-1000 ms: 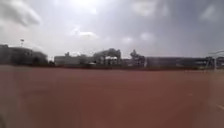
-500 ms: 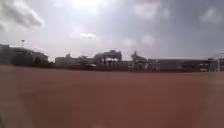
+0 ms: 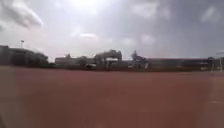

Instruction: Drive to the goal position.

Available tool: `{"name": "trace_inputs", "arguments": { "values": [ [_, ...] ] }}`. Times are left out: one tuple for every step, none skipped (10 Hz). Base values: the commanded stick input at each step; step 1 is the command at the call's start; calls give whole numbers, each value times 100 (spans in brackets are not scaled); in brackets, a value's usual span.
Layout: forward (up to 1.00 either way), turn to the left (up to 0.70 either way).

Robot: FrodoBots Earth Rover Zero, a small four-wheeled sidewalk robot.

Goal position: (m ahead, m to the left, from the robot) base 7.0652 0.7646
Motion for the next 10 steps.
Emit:
{"name": "trace_inputs", "arguments": {
  "values": [
    [70, 0],
    [70, 0],
    [70, 0],
    [70, 0],
    [70, 0],
    [70, 0],
    [70, 0],
    [70, 0],
    [70, 0],
    [70, 0]
  ]
}}
